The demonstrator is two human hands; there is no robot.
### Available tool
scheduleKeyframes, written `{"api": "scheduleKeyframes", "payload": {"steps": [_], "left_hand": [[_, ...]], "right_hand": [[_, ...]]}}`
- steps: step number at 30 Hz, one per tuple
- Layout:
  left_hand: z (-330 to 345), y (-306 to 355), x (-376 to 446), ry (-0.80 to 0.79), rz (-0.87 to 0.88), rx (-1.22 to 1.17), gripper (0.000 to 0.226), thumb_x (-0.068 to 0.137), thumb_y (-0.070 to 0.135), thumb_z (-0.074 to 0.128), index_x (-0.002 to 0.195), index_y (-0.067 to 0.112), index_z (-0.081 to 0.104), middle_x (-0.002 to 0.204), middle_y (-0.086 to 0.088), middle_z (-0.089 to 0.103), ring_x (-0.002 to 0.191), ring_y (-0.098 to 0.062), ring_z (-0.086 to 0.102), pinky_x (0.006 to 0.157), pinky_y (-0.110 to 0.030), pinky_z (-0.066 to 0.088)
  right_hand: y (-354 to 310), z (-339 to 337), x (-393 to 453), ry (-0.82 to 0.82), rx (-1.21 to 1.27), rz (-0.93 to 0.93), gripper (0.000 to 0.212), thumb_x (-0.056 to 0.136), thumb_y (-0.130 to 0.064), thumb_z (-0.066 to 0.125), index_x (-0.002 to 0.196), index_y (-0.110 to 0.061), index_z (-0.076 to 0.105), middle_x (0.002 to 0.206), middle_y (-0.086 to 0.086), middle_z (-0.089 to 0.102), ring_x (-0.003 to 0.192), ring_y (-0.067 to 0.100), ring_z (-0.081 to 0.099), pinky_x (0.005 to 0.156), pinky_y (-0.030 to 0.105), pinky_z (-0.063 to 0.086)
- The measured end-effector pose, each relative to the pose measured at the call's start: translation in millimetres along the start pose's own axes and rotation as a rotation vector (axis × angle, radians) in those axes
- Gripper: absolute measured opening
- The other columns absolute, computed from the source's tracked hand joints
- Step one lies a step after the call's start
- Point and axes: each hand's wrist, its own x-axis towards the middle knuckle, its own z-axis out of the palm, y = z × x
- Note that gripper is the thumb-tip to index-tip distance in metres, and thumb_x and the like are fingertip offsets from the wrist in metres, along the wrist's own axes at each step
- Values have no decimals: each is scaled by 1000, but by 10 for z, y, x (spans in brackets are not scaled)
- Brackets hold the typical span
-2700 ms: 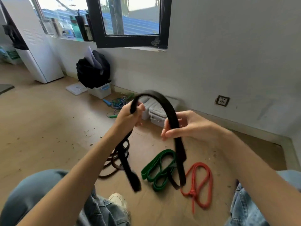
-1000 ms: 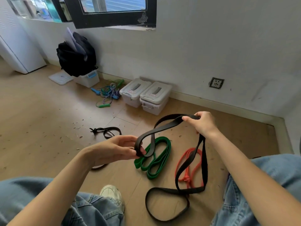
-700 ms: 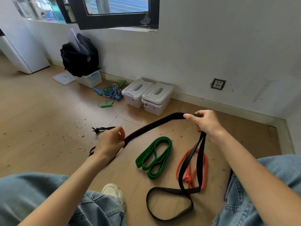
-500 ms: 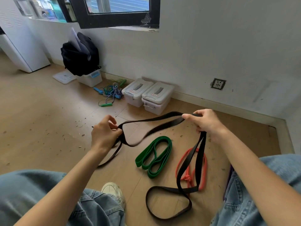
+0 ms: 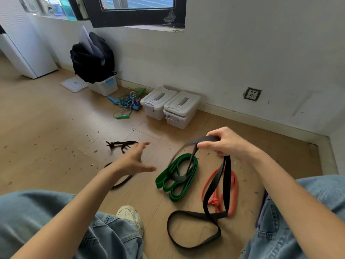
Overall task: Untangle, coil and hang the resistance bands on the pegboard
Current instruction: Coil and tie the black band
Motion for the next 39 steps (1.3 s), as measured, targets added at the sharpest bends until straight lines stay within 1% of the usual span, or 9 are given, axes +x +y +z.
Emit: {"api": "scheduleKeyframes", "payload": {"steps": [3,6,11,16,19,24,29,33,39], "left_hand": [[144,359,-81,-137,328,-200,82,73,33,76,140,29,29,145,9,34,130,0,29,106,-18,23],[187,593,-146,-38,509,-262,36,79,17,71,110,17,53,107,3,58,100,-9,54,89,-24,43],[-111,776,-284,-57,607,-453,5,88,9,54,85,13,54,71,3,56,66,-6,58,69,-33,55],[-465,717,-374,124,525,-785,16,87,18,45,89,4,51,70,-3,45,51,-2,47,57,-17,47],[-551,561,-346,111,437,-591,16,94,8,41,100,-2,51,74,-6,44,56,-5,48,58,-16,47],[-448,316,-283,-306,226,-396,19,91,15,53,110,9,53,80,3,53,71,-3,53,66,-12,42],[-337,230,-244,-533,159,-218,37,85,27,64,119,15,55,103,6,65,99,-11,60,79,-8,43],[-414,365,-305,-361,352,-729,48,76,21,70,121,23,54,119,0,64,115,-10,57,92,-16,45],[-517,741,-369,250,603,-670,27,80,3,66,94,22,52,76,11,58,68,2,57,66,-13,48]], "right_hand": [[-104,205,-4,-163,-129,-118,27,79,-29,73,74,-4,64,55,-3,49,43,4,46,43,17,37],[-170,251,-9,-220,11,-162,19,80,-25,72,71,-12,62,52,-6,47,42,5,44,42,17,36],[14,122,-17,-467,110,-127,17,80,-18,72,68,-24,60,62,-8,53,60,9,52,59,19,44],[485,388,50,-411,-363,130,29,81,-11,68,59,-19,51,61,-5,55,67,14,60,70,25,47],[367,332,70,-166,-187,43,27,86,-15,64,61,-17,54,58,-4,54,56,9,55,65,26,44],[-204,159,-49,71,114,-113,23,93,-16,54,70,-10,52,63,2,49,61,13,55,75,34,54],[-846,64,-141,-8,-41,-152,19,92,1,48,75,-7,49,70,4,46,64,15,50,73,35,52],[-1203,336,-107,-110,-284,-180,21,90,-7,54,74,-16,44,70,-1,46,61,9,45,55,15,41],[-1379,287,-19,52,-392,-267,6,94,-14,47,97,-9,45,75,-1,46,63,9,40,52,15,32]]}}
